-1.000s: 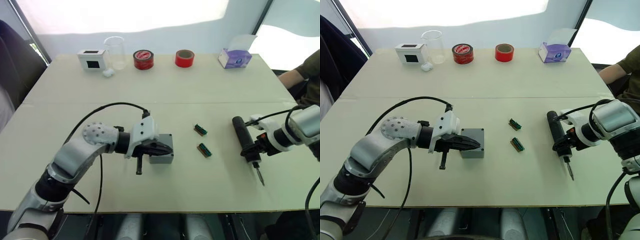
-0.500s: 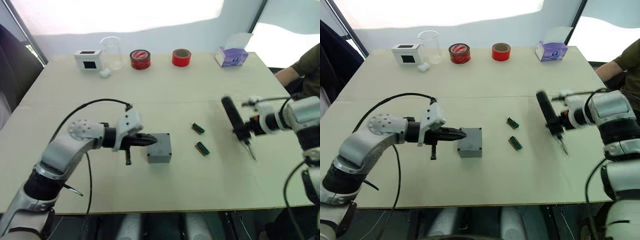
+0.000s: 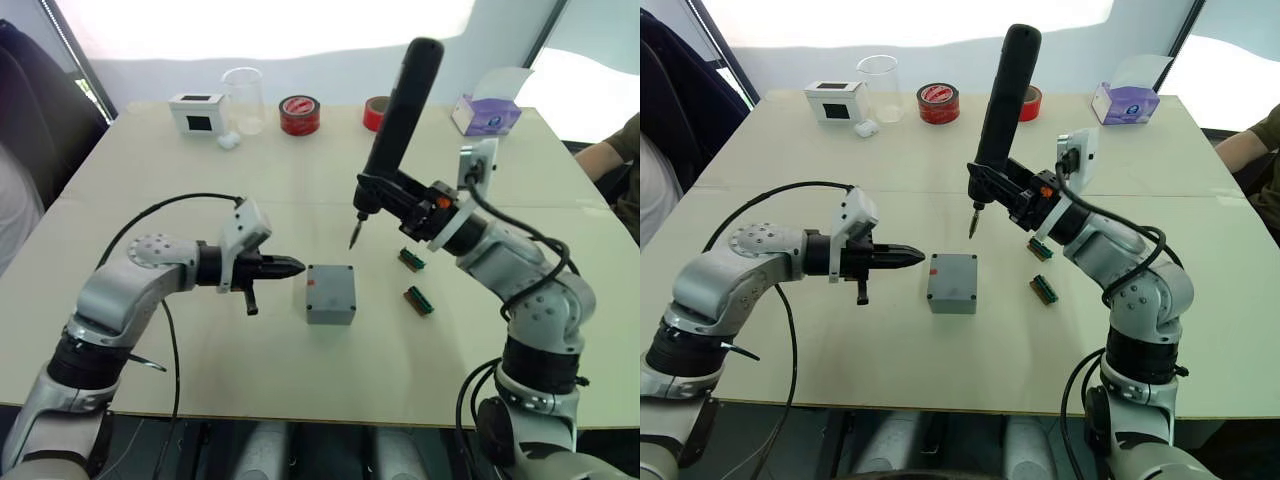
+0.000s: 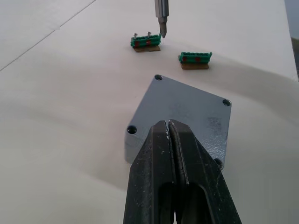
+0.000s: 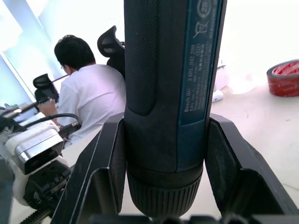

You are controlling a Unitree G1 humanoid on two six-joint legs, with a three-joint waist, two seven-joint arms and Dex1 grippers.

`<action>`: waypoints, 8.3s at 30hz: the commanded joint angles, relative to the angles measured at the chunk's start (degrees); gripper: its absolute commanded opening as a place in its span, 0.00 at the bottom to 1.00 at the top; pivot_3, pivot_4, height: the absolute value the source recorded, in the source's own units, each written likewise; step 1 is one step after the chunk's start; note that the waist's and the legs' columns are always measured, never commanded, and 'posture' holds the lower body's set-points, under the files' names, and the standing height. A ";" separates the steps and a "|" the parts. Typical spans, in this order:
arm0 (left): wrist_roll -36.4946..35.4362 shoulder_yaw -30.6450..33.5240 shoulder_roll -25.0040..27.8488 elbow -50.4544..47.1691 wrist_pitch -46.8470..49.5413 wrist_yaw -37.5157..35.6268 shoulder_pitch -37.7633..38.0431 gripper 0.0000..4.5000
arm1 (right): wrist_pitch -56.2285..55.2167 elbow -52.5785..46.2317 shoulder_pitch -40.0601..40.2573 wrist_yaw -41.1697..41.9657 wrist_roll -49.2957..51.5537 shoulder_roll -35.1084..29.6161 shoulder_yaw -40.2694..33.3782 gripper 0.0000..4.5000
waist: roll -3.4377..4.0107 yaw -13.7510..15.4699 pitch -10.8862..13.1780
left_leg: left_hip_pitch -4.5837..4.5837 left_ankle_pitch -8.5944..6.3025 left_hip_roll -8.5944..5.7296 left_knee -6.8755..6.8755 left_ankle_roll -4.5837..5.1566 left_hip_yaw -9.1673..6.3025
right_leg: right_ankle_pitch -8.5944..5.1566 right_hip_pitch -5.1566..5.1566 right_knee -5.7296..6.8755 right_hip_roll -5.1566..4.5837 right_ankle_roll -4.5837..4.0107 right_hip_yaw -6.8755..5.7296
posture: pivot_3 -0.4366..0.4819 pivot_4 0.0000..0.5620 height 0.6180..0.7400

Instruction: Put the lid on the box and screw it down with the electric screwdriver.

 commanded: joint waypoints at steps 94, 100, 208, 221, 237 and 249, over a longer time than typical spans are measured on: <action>8.86 -3.37 -5.10 4.08 -7.34 -2.13 0.51 0.00 | 9.22 2.65 -11.94 -5.15 6.02 -15.35 -2.71 0.39 | -0.05 0.13 -1.08 | 1.30 -0.23 0.06 -0.80 0.33 0.03 | -0.17 1.01 -0.40 -0.13 -0.23 0.04 | 0.48 0.27 1.00; -0.01 3.33 -4.45 -0.28 -2.56 -3.96 -1.96 0.00 | 38.35 21.91 -25.73 -3.30 8.93 -33.27 -3.86 0.39 | -0.19 0.06 -0.86 | 0.53 -0.15 0.08 -0.90 0.21 0.01 | -0.20 0.25 -0.40 -0.12 -0.30 -0.02 | 0.48 0.27 1.00; 13.93 -6.14 0.29 -4.88 -5.13 0.82 9.22 0.00 | 1.45 5.26 -6.33 30.87 -21.91 -32.36 32.81 0.99 | 0.03 0.07 -0.42 | 0.42 -0.26 0.11 -0.14 0.38 0.09 | -0.15 0.41 -0.16 -0.06 -0.16 -0.04 | 0.48 0.27 1.00; 18.18 -7.16 -6.86 5.85 -10.84 4.95 2.93 0.00 | 5.83 -0.37 -3.12 31.26 -19.42 -29.71 31.84 0.99 | 0.02 0.02 -0.42 | 0.42 -0.25 0.11 -0.10 0.37 0.07 | -0.15 0.39 -0.15 -0.03 -0.16 -0.05 | 0.48 0.27 1.00; 14.71 -1.47 -2.88 3.38 -8.98 2.62 3.72 0.00 | 11.39 -0.94 0.62 28.00 -13.05 -32.90 15.39 0.99 | 0.02 0.06 -0.42 | 0.42 -0.25 0.11 -0.11 0.37 0.06 | -0.15 0.39 -0.15 -0.05 -0.16 -0.04 | 0.48 0.27 1.00; 3.45 4.68 0.49 -4.61 -1.91 -0.56 3.35 0.00 | -3.43 17.38 3.99 19.41 -24.02 -30.11 13.57 0.95 | 0.02 0.00 -0.42 | 0.42 -0.23 0.11 -0.12 0.34 0.10 | -0.15 0.39 -0.16 -0.06 -0.16 -0.03 | 0.48 0.27 1.00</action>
